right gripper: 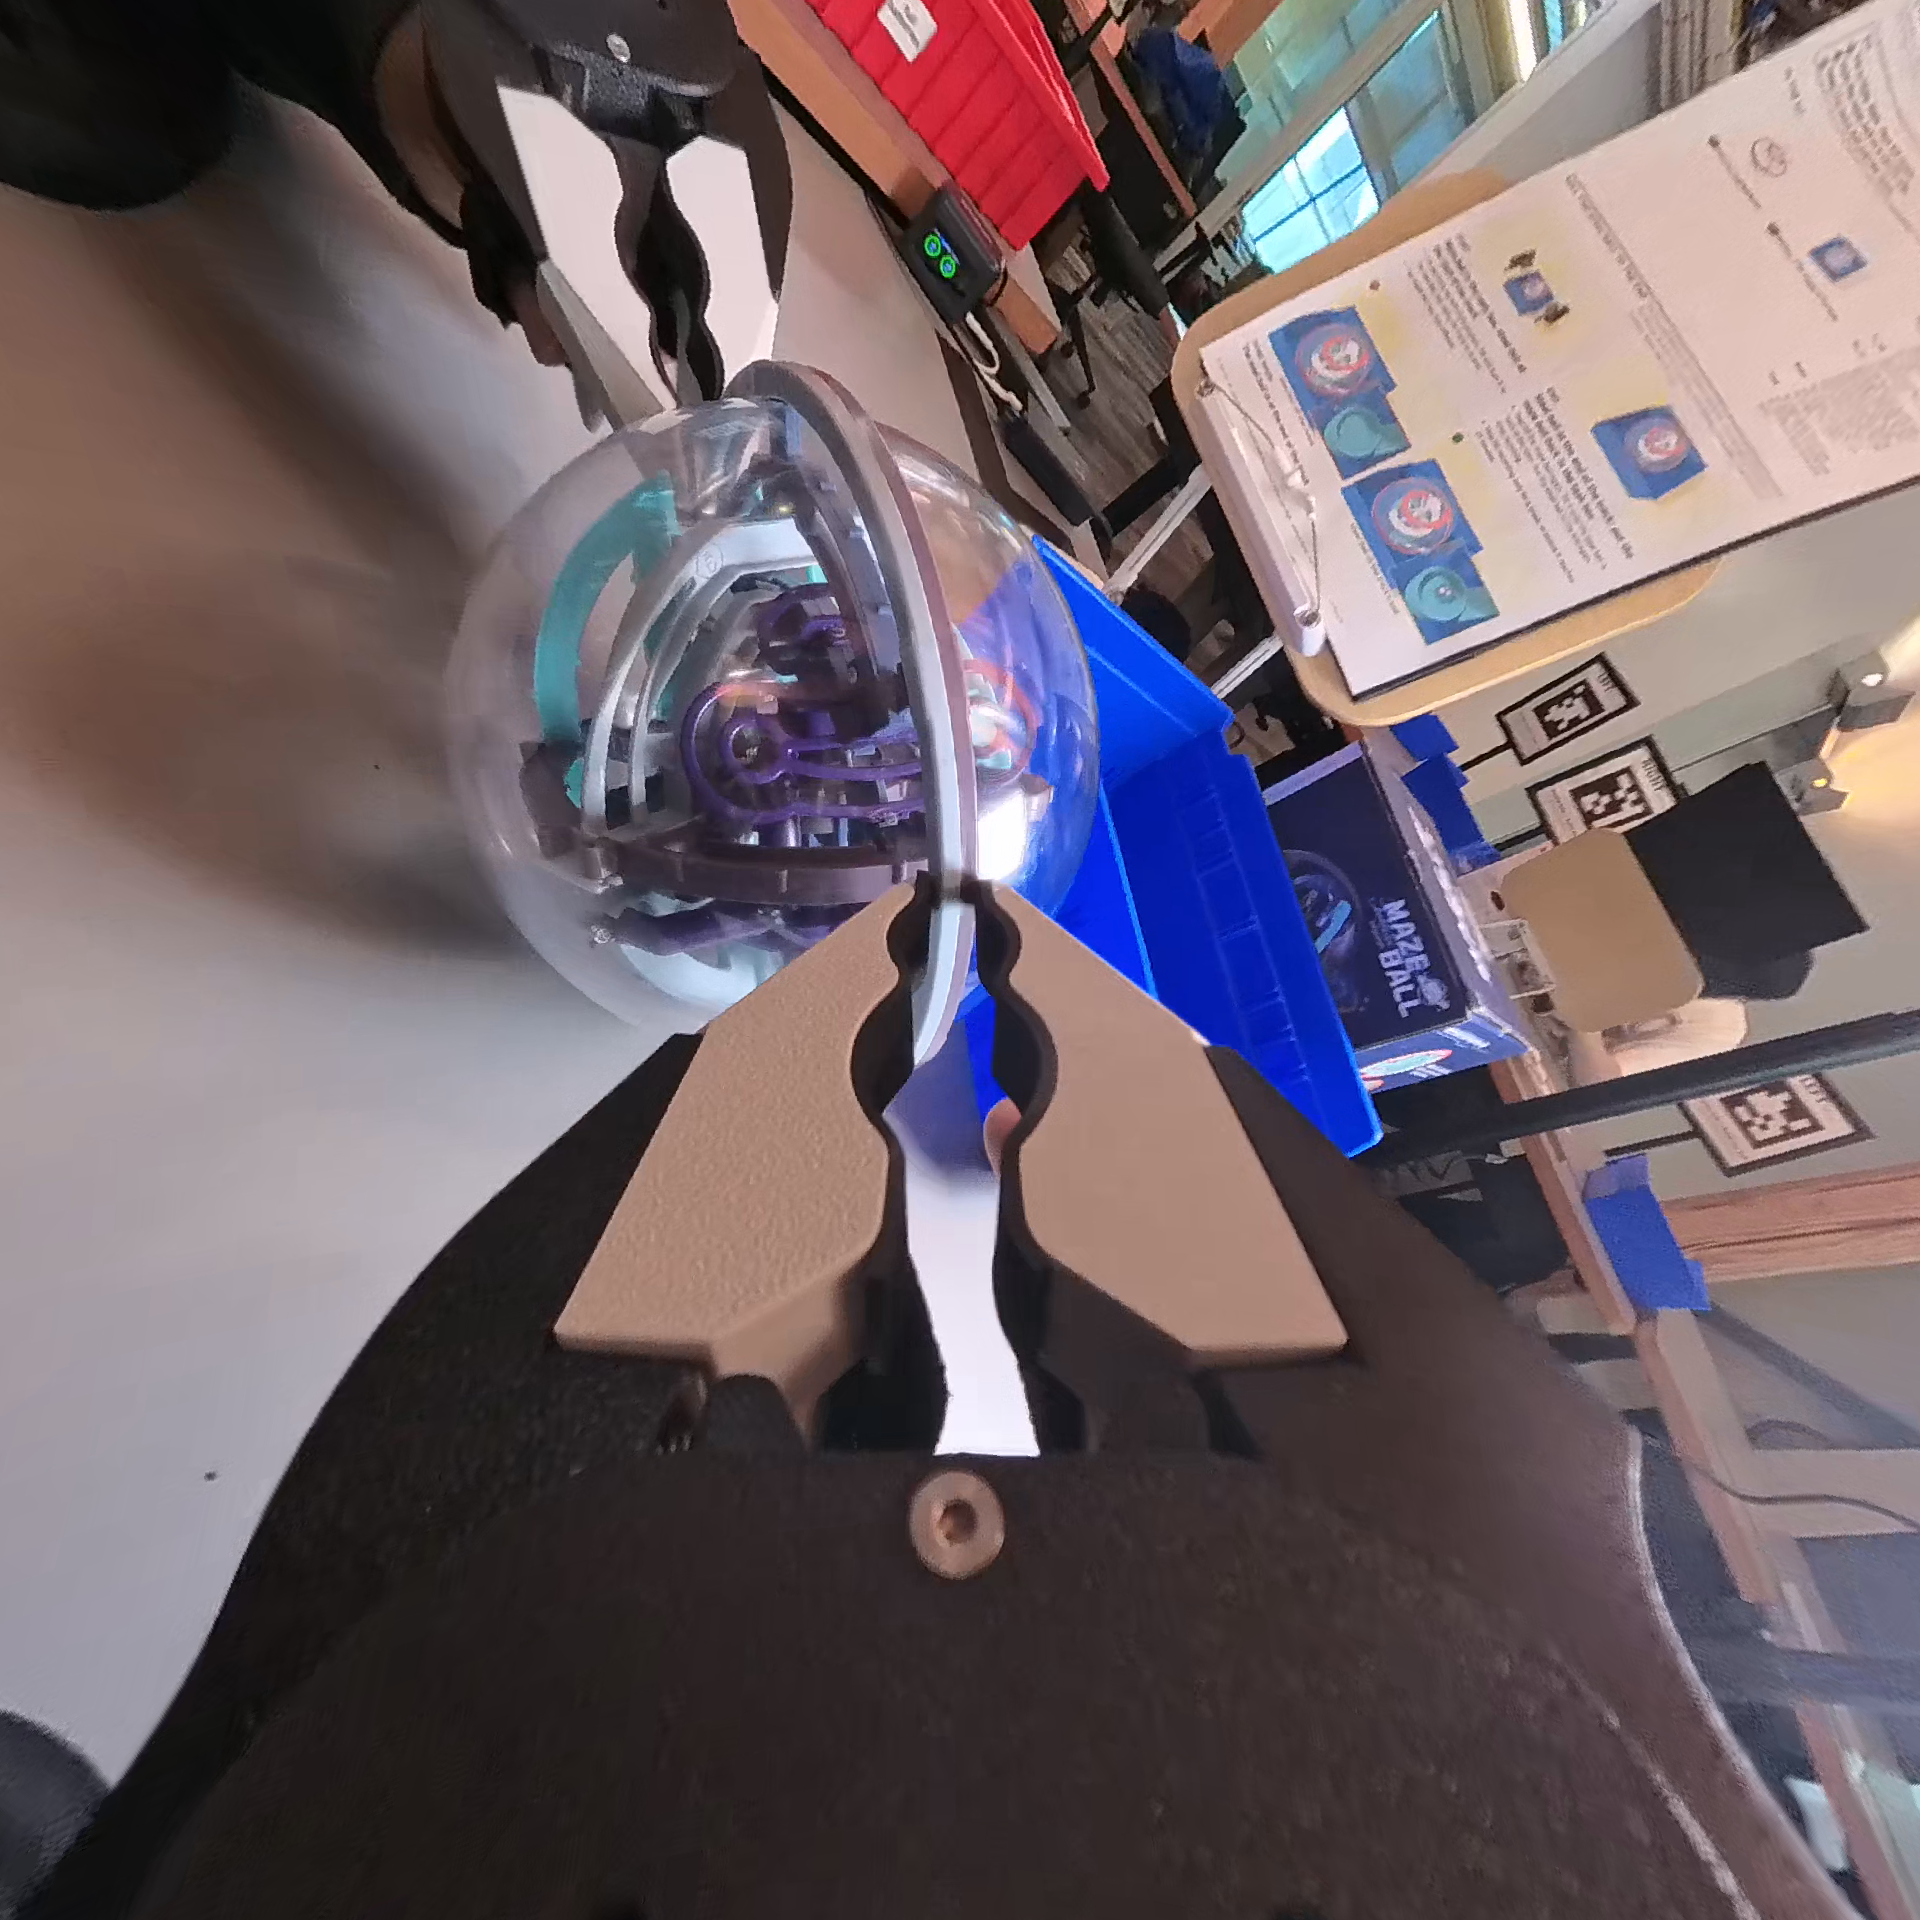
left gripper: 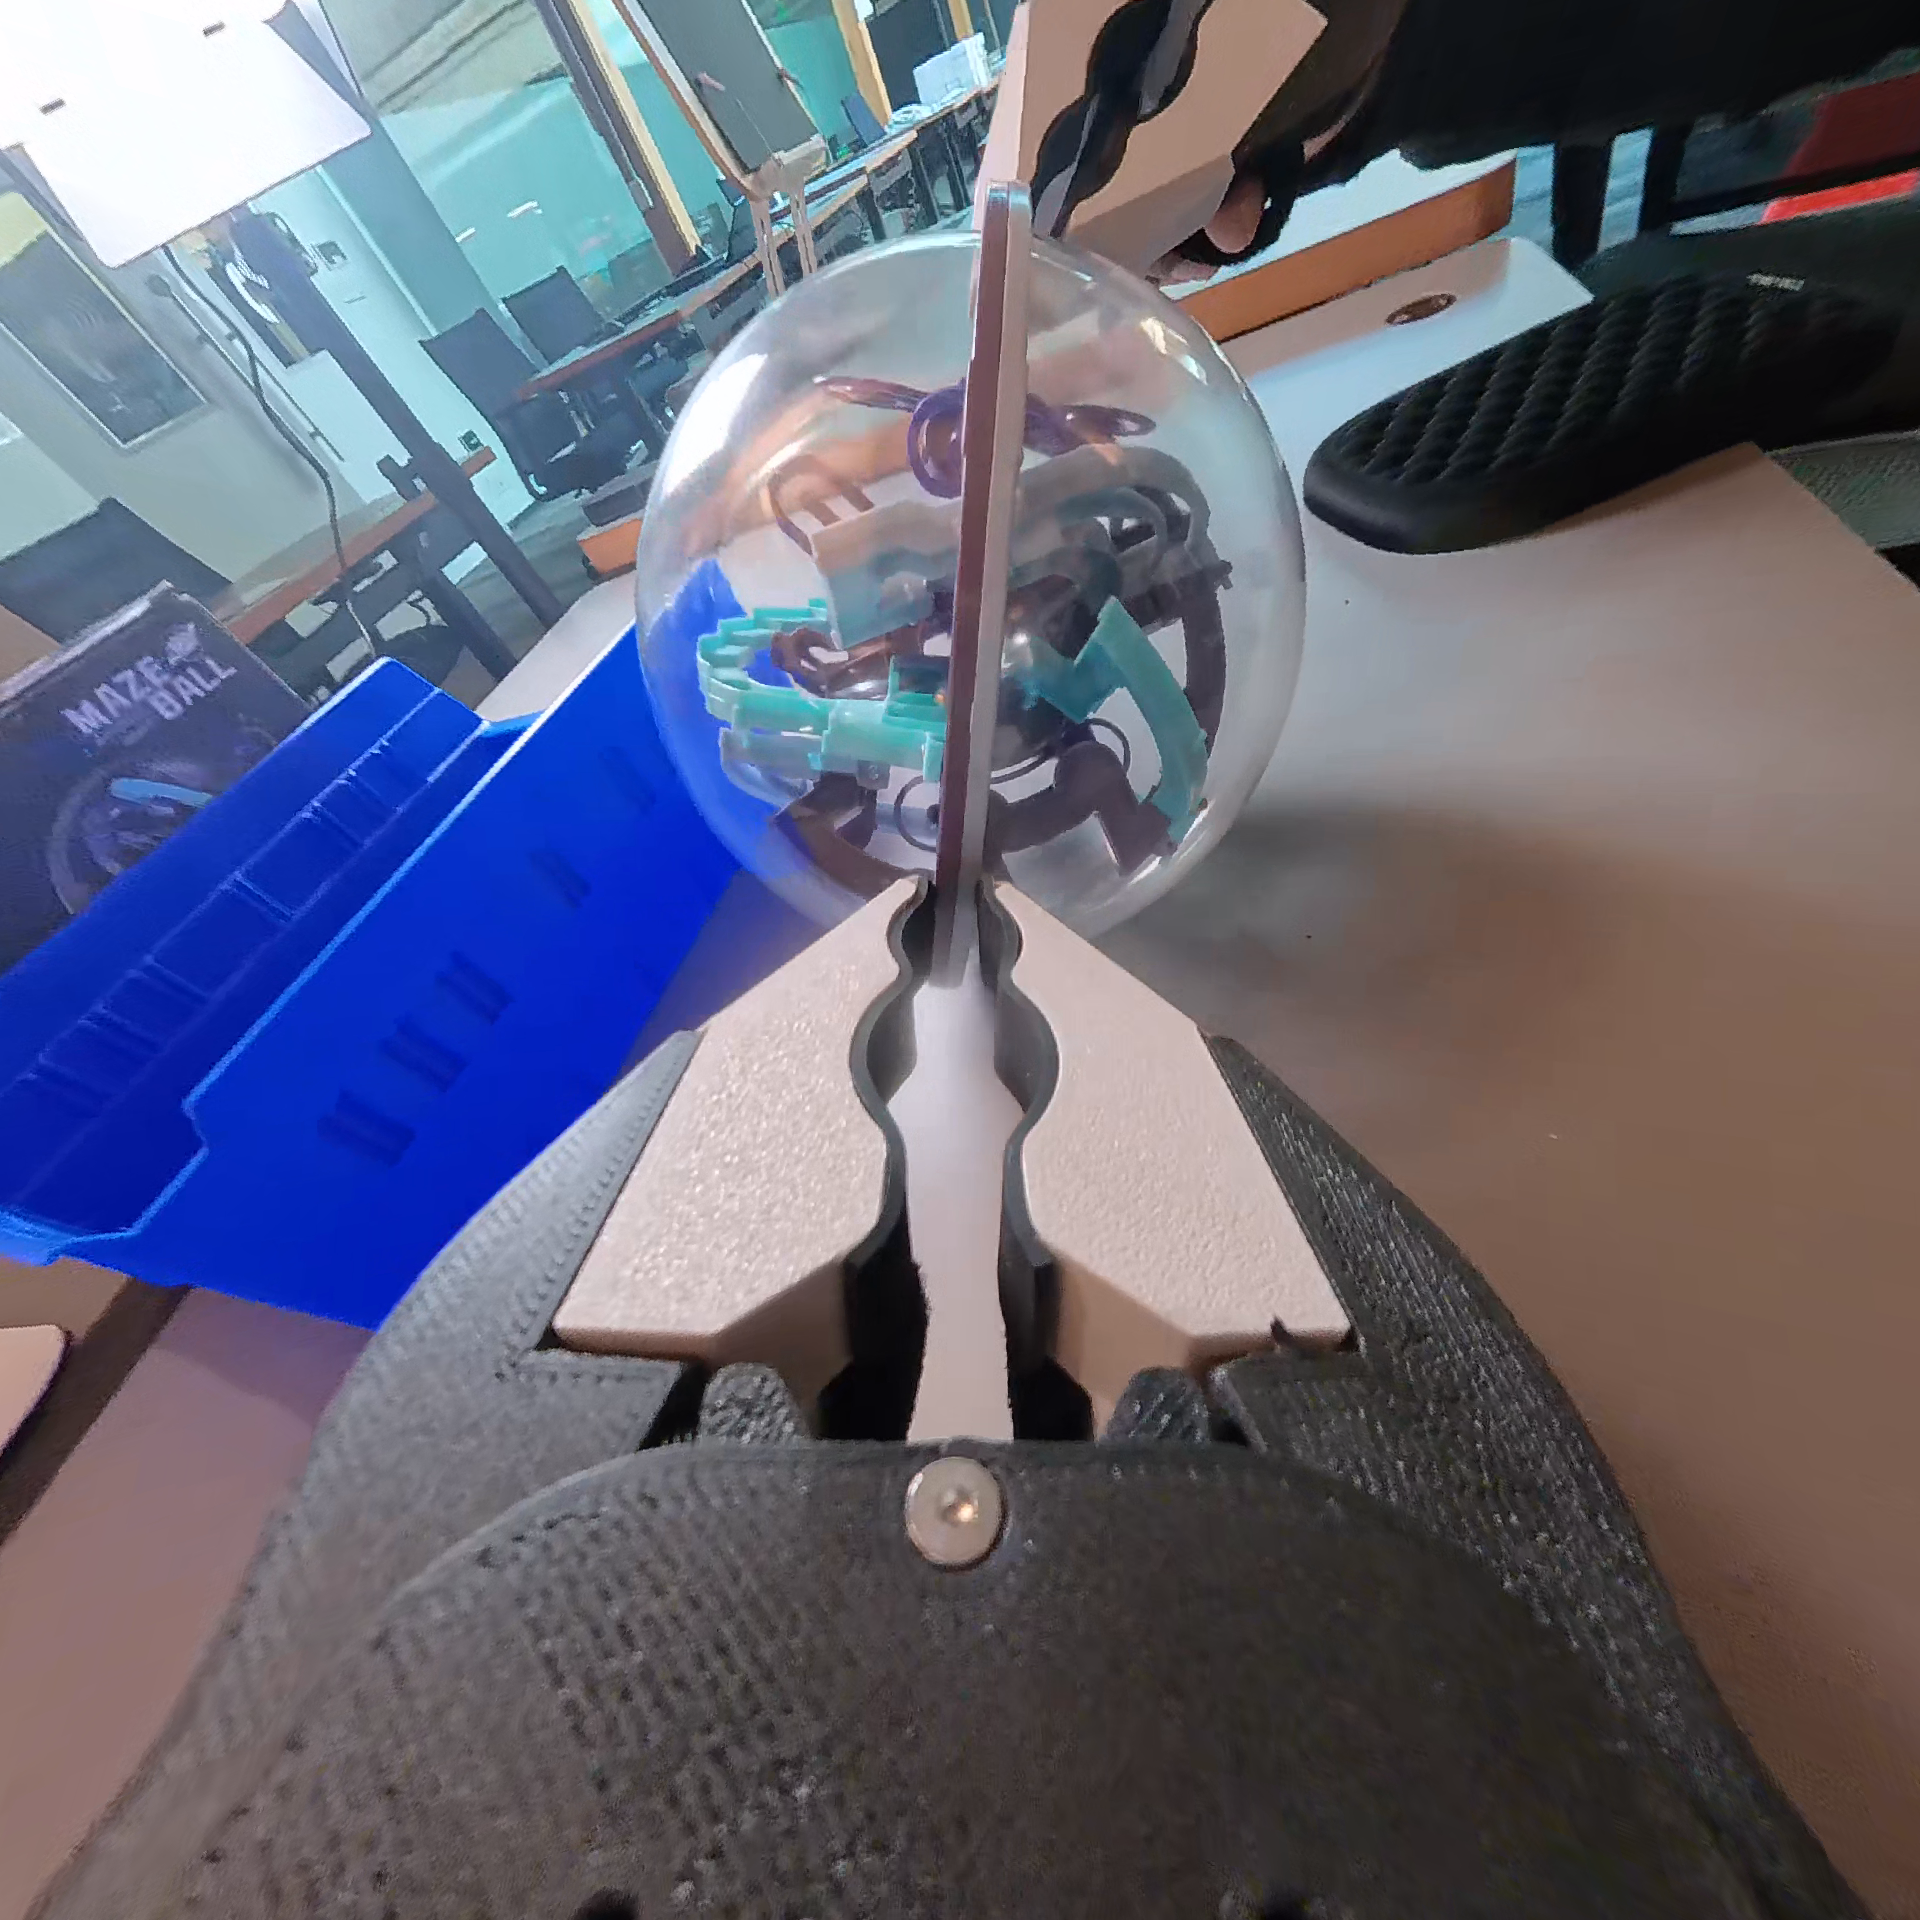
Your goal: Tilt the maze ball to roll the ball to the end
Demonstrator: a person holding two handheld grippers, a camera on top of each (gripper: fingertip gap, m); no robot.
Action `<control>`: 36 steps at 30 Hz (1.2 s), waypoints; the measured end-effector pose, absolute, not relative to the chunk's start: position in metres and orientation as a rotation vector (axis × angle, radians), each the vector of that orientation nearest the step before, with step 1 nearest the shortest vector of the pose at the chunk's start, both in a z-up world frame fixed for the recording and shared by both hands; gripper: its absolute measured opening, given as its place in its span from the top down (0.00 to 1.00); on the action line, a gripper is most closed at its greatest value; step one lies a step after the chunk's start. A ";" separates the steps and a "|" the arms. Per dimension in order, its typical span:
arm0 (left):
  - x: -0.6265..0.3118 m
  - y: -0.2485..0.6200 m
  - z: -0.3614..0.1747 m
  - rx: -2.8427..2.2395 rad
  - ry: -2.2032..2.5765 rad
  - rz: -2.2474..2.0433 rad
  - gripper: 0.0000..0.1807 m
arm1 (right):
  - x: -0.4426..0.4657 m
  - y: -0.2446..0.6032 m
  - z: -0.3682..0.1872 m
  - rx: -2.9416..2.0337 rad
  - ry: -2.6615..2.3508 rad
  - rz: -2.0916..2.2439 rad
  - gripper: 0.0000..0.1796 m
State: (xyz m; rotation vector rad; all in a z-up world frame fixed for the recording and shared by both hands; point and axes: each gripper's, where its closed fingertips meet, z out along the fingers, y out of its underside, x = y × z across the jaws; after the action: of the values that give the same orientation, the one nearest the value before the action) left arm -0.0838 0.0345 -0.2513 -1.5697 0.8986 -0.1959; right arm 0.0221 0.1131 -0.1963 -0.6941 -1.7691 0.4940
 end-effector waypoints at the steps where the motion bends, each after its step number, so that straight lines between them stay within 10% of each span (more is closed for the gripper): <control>1: -0.083 0.034 -0.252 -1.562 0.915 -0.170 0.97 | 0.022 0.112 -0.195 -0.670 -1.763 0.481 0.97; 36: -0.068 0.028 -0.253 -1.486 1.027 -0.047 0.96 | 0.023 0.069 -0.195 -0.337 -1.745 0.296 1.00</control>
State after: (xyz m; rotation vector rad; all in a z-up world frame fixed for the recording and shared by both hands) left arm -0.0681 0.0281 -0.2529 -1.4862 1.0266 -0.0466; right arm 0.0229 0.0685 -0.1950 -0.3371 -1.7452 0.2963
